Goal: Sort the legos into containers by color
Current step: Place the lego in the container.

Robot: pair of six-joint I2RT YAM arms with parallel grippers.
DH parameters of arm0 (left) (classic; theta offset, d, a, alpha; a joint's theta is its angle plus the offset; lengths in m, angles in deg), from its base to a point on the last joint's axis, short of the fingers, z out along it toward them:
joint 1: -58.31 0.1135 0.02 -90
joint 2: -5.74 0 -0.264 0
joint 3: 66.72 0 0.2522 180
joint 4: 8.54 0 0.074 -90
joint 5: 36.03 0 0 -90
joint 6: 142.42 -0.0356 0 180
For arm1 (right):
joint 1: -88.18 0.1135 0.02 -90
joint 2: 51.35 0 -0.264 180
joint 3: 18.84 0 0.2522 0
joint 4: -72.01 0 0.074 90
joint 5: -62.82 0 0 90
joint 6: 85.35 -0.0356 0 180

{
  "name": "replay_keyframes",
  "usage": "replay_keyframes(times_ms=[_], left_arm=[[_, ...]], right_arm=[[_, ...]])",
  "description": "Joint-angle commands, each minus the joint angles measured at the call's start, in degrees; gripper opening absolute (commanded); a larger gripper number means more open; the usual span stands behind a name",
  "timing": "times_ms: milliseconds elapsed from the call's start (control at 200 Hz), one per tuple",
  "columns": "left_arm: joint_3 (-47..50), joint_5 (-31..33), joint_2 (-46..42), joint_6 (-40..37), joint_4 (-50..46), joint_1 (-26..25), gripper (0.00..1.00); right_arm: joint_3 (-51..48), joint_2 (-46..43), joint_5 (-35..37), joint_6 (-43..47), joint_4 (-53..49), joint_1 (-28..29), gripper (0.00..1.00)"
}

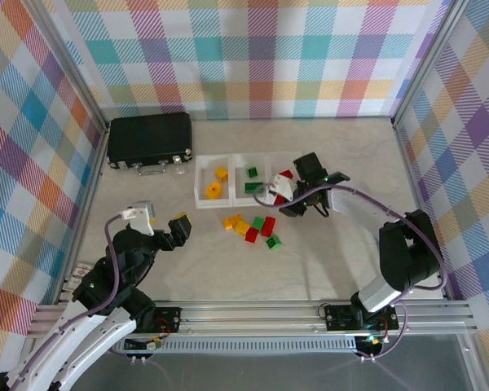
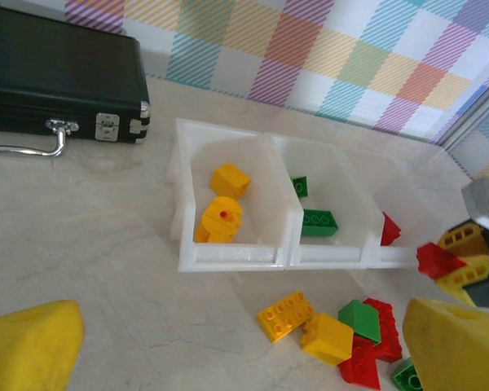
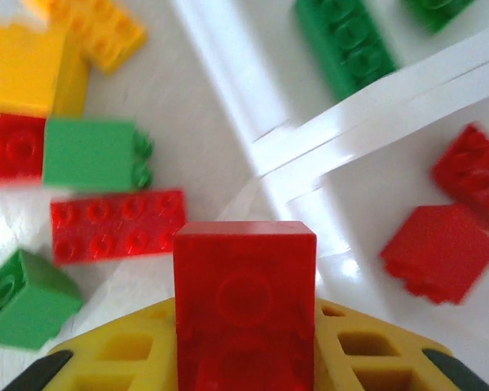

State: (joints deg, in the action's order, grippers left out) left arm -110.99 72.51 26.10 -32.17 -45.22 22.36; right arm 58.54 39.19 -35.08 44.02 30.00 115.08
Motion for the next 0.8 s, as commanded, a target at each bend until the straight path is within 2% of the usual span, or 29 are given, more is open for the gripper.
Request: replay_keyframes(times_ms=[0, 155, 315, 425, 545, 795], left_arm=[[-2.5, 0.0, 0.5, 1.5, -2.1, 0.1, 1.0], [-2.3, -0.5, 0.4, 1.4, -2.6, 0.1, 1.0], [-2.4, -2.7, 0.3, 0.9, -2.8, 0.1, 1.0], [-2.7, -2.8, 0.3, 0.9, -3.3, 0.1, 1.0], [-2.6, -3.2, 0.2, 0.9, -3.2, 0.1, 1.0], [-2.3, -3.8, 0.4, 0.5, -2.5, 0.1, 1.0]], right_arm=[[8.5, 2.9, 1.4, -9.4, -3.1, -0.7, 0.0], [20.5, 10.3, 2.8, -16.8, -8.2, -0.7, 0.0], [26.4, 15.2, 4.3, -21.6, -9.4, -0.9, 0.0], [27.1, 17.1, 6.9, -24.1, -9.7, -1.9, 0.0], [25.9, 17.1, 6.6, -27.1, -8.8, -3.5, 0.0], [25.8, 18.7, 8.2, -30.0, -8.5, -4.1, 0.11]])
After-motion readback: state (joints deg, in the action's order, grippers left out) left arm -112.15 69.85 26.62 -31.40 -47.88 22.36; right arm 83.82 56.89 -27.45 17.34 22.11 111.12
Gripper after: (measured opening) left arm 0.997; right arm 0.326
